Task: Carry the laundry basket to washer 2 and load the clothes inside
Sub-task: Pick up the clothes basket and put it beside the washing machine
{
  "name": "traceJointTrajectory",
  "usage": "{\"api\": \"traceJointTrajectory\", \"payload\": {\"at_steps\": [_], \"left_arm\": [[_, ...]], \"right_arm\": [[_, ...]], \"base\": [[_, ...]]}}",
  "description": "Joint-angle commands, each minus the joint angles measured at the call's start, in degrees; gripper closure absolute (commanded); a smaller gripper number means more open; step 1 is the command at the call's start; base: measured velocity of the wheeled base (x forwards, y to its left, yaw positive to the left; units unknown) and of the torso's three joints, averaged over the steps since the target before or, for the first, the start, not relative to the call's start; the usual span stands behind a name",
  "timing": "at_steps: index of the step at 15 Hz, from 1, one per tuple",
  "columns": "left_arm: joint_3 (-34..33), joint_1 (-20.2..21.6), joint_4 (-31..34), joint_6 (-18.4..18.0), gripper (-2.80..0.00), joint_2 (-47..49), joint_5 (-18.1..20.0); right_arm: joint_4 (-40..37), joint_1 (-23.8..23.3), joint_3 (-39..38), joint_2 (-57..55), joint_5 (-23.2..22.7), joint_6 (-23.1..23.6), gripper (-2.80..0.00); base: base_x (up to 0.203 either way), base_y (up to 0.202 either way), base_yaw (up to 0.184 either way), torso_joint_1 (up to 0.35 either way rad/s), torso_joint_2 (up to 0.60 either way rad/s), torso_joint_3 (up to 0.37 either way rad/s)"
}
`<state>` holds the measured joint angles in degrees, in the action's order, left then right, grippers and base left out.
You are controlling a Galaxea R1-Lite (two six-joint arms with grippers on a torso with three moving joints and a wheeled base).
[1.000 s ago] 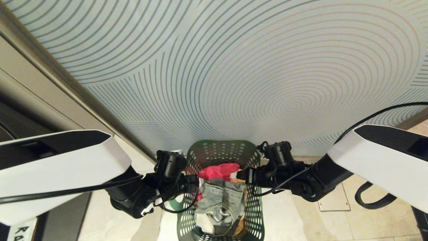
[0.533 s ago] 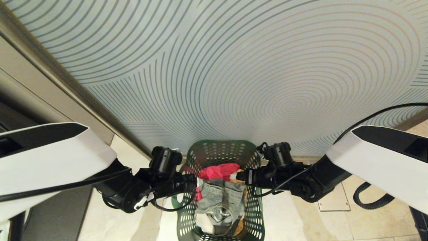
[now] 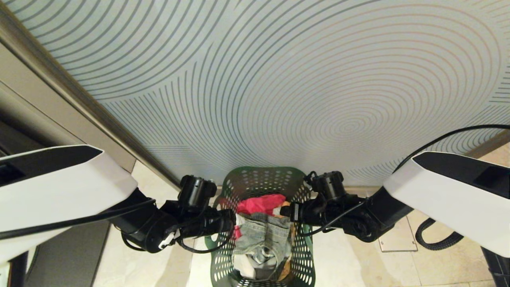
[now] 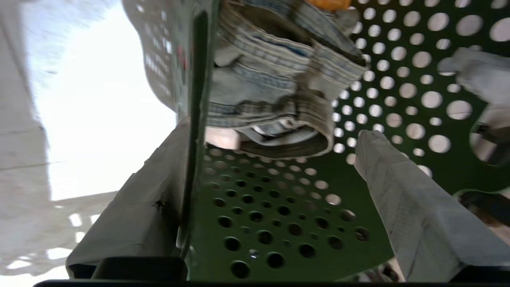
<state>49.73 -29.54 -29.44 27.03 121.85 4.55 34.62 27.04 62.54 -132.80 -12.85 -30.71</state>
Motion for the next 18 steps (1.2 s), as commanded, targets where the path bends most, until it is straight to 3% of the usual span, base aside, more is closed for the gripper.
{"api": "traceJointTrajectory", "payload": {"at_steps": [1, 8, 18], "left_arm": [[0.0, -0.1, -0.2, 0.6, -2.80, -0.2, 0.2], [1.2, -0.1, -0.2, 3.9, -2.80, 0.1, 5.0], [1.9, -0.1, -0.3, 4.3, -2.80, 1.3, 5.1]], "right_arm": [[0.2, 0.0, 0.1, -0.2, 0.0, -0.1, -2.80], [0.2, 0.1, 0.8, -0.8, 0.0, -0.1, -2.80], [0.2, 0.1, 2.5, -2.4, 0.0, -0.1, -2.80]], "base": [[0.000, 0.000, 0.000, 0.000, 0.00, 0.000], [0.000, 0.000, 0.000, 0.000, 0.00, 0.000], [0.000, 0.000, 0.000, 0.000, 0.00, 0.000]]}}
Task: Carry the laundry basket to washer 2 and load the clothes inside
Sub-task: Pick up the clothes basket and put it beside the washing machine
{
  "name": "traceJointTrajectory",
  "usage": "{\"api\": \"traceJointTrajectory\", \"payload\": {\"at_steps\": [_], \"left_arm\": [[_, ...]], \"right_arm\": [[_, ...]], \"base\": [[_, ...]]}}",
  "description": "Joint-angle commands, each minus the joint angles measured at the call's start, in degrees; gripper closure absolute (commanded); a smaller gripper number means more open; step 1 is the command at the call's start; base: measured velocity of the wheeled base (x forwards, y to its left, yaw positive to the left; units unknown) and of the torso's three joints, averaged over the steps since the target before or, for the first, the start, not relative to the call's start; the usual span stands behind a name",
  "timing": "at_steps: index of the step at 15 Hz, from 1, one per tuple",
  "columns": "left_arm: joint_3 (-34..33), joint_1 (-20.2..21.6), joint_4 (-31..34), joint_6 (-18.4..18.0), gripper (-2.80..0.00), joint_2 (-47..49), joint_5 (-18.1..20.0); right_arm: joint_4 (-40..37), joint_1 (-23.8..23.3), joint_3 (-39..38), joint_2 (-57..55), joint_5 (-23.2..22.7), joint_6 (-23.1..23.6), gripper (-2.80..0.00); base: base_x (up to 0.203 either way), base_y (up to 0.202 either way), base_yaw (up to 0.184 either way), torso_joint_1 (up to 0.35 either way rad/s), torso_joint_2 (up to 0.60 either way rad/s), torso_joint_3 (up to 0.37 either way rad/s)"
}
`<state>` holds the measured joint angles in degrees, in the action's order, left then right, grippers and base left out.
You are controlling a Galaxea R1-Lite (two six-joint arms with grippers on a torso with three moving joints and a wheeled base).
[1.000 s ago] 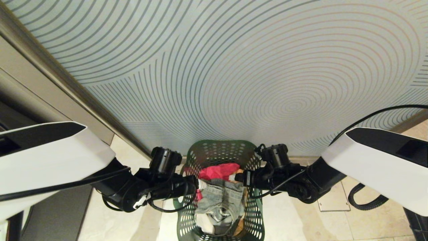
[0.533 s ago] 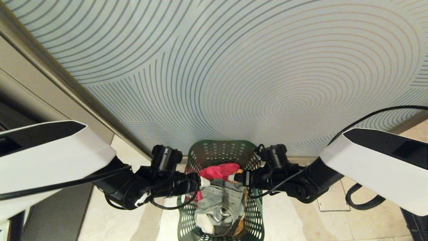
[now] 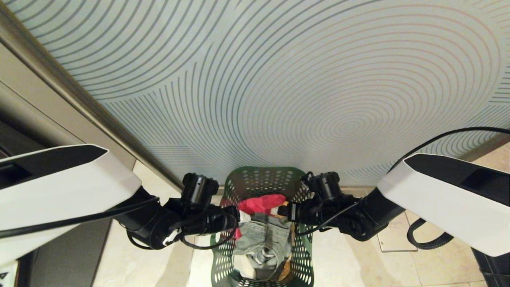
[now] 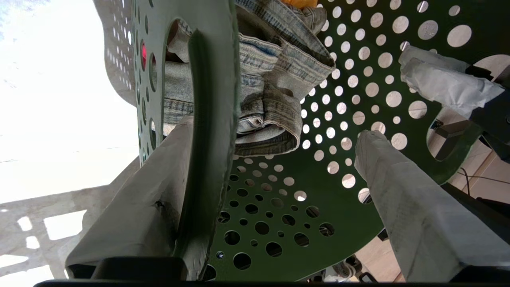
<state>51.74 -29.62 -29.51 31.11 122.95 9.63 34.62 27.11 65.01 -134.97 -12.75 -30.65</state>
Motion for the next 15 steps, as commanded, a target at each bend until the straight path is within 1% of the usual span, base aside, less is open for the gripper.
{"api": "traceJointTrajectory", "payload": {"at_steps": [1, 2, 3, 14, 15], "left_arm": [[-0.1, 0.0, -0.2, 0.2, -2.80, 0.2, 0.0], [0.0, 0.0, -0.2, 0.2, -2.80, 0.3, 0.0], [0.0, 0.0, -0.2, 0.2, 0.00, 0.4, 0.0], [-0.1, -0.4, -0.2, 0.2, 0.00, 0.2, 0.0], [-0.1, -0.4, -0.1, 0.2, 0.00, 0.2, 0.0]], "right_arm": [[0.3, 0.0, 0.0, -0.4, -0.1, -0.1, -2.80], [0.3, 0.0, 0.0, -0.4, -0.2, -0.1, -2.80], [0.3, 0.0, 0.0, -0.5, -0.1, -0.2, -2.80], [0.4, 0.4, -0.4, 1.4, -0.1, -0.3, -2.80], [0.4, 0.4, -0.6, 1.6, -0.1, -0.2, -2.28]], "base": [[0.000, 0.000, 0.000, 0.000, 0.00, 0.000], [0.000, 0.000, 0.000, 0.000, 0.00, 0.000], [0.000, 0.000, 0.000, 0.000, 0.00, 0.000], [0.000, 0.000, 0.000, 0.000, 0.00, 0.000], [0.000, 0.000, 0.000, 0.000, 0.00, 0.000]]}}
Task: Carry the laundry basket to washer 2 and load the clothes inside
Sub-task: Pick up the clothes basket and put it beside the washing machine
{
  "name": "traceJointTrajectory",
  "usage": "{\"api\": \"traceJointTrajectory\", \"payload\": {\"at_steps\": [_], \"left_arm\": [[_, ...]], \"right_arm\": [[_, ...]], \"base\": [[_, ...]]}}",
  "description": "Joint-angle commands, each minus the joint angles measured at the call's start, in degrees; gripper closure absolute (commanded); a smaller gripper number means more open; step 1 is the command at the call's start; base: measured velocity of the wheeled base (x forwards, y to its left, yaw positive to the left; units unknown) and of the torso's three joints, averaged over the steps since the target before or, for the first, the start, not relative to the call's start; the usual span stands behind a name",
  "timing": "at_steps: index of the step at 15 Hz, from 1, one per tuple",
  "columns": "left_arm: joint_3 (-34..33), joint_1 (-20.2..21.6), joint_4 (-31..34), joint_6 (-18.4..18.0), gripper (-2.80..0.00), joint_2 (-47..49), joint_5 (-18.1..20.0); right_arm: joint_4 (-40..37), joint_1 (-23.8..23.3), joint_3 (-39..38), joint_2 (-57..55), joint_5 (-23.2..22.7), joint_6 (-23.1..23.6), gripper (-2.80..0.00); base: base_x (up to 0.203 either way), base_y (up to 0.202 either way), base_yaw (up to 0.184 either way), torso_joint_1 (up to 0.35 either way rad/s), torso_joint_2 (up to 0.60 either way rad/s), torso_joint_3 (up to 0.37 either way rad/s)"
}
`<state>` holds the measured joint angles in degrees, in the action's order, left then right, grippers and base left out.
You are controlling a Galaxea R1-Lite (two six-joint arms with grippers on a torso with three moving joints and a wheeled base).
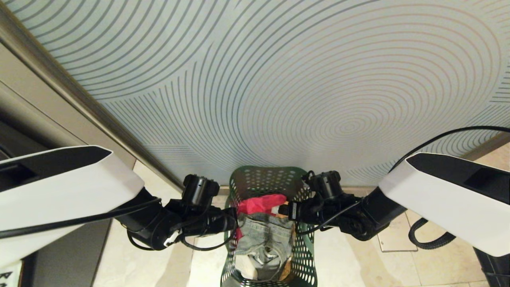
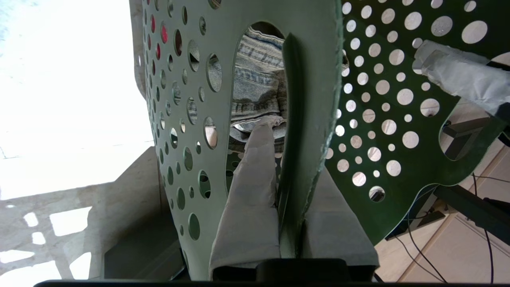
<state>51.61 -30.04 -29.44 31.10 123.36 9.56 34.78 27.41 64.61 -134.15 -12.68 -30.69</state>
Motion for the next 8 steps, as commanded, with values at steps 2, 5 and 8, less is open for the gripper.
{"api": "traceJointTrajectory", "payload": {"at_steps": [2, 5, 8], "left_arm": [[0.0, 0.0, -0.2, 0.3, 0.00, -0.4, 0.1], [-0.1, 0.0, 0.1, 1.6, 0.00, -0.7, 0.1], [-0.2, 0.0, 1.0, 1.9, 0.00, -0.6, 0.1]], "right_arm": [[0.2, 0.2, -0.1, 0.9, -0.2, -0.2, 0.00], [0.1, 0.3, -0.3, 1.1, -0.2, -0.4, 0.00], [0.0, 0.3, -0.1, 1.5, -0.2, -0.5, 0.00]], "base": [[0.000, 0.000, 0.000, 0.000, 0.00, 0.000], [0.000, 0.000, 0.000, 0.000, 0.00, 0.000], [0.000, 0.000, 0.000, 0.000, 0.00, 0.000]]}}
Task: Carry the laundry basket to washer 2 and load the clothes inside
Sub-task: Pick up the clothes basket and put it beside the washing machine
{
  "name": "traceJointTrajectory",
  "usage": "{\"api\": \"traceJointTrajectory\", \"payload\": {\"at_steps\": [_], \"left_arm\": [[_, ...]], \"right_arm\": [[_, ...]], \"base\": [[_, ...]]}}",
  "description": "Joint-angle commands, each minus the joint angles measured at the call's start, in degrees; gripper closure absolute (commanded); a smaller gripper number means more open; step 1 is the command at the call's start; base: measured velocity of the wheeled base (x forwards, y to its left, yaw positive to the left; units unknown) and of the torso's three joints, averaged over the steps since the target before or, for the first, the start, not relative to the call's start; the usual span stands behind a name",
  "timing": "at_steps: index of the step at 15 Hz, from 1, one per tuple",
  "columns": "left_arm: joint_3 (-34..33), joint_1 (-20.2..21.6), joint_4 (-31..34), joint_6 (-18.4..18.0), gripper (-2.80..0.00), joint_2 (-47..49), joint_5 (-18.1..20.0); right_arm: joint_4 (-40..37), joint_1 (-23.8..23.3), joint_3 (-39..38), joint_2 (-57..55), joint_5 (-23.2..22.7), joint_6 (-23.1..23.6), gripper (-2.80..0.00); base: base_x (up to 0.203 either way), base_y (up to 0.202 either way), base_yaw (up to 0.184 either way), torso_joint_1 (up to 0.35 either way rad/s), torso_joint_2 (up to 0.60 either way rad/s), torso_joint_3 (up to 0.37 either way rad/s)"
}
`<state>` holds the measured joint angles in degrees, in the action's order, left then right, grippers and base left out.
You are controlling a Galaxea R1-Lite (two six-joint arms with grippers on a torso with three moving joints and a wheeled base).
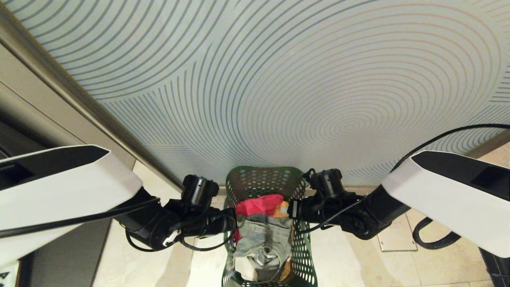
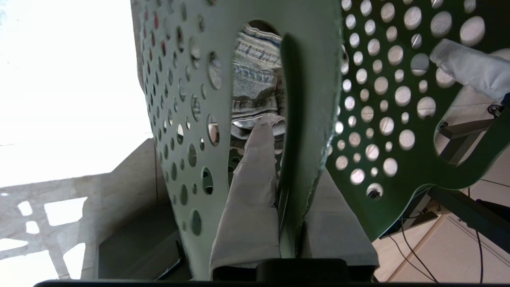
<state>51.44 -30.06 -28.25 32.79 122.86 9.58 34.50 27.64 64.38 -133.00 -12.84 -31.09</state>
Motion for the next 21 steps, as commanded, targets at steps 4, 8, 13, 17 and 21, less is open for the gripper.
{"api": "traceJointTrajectory", "payload": {"at_steps": [4, 8, 13, 17, 21], "left_arm": [[0.2, -0.5, -0.2, 0.2, 0.00, -0.2, 0.1], [0.1, -0.7, 0.2, 3.4, 0.00, -3.4, 3.5], [0.4, -0.8, 5.6, 5.1, 0.00, -9.5, 8.2], [0.6, -1.1, 5.6, 5.0, 0.00, -10.7, 8.3], [-0.8, -1.9, 5.7, 5.0, 0.00, -12.3, 8.3]], "right_arm": [[0.4, 1.0, -0.2, 0.3, -0.1, -0.3, 0.00], [0.2, 1.9, -1.5, 3.8, -0.1, -0.7, 0.00], [-0.1, 3.3, -4.9, 9.7, 0.0, -2.4, 0.00], [0.0, 3.6, -7.4, 11.9, 0.1, -2.3, 0.00], [0.0, 4.2, -8.0, 13.0, 0.7, -2.2, 0.00]], "base": [[0.000, 0.000, 0.000, 0.000, 0.00, 0.000], [0.000, 0.000, 0.000, 0.000, 0.00, 0.000], [0.000, 0.000, 0.000, 0.000, 0.00, 0.000], [0.000, 0.000, 0.000, 0.000, 0.00, 0.000], [0.000, 0.000, 0.000, 0.003, 0.00, 0.043]]}}
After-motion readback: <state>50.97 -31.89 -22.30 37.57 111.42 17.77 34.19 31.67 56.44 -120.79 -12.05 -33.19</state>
